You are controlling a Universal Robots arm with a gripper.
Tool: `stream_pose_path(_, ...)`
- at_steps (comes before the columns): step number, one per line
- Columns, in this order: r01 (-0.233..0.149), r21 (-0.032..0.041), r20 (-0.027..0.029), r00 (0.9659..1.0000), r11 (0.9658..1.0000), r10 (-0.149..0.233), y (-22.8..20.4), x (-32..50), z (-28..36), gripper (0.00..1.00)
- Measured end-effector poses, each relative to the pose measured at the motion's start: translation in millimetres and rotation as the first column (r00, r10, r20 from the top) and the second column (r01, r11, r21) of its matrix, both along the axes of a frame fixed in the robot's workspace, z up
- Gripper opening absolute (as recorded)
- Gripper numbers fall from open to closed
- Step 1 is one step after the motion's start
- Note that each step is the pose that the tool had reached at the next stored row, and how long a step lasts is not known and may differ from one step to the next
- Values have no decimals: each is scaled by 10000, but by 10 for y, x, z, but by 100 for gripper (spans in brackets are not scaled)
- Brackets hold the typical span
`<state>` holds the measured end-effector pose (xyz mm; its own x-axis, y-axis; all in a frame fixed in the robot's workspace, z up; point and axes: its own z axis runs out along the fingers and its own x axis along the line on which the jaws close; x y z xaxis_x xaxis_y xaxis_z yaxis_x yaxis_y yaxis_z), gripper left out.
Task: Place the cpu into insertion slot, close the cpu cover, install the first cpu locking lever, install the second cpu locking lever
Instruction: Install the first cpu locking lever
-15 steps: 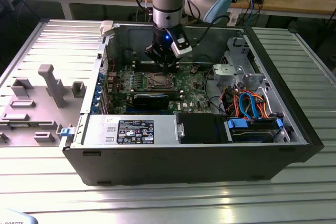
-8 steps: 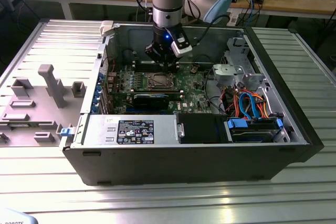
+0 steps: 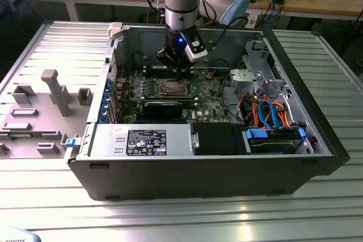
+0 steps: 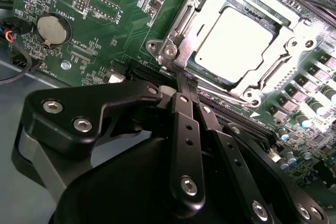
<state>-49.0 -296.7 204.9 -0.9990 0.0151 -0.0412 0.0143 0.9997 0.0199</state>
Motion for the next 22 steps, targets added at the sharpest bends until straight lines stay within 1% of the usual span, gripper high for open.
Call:
stream_pose_path(6, 0, -31, -1, 10000, 10000, 0, 0, 0, -10, 11)
stream_pose_path(22, 0, -29, 2, 10000, 10000, 0, 0, 0, 15, 11)
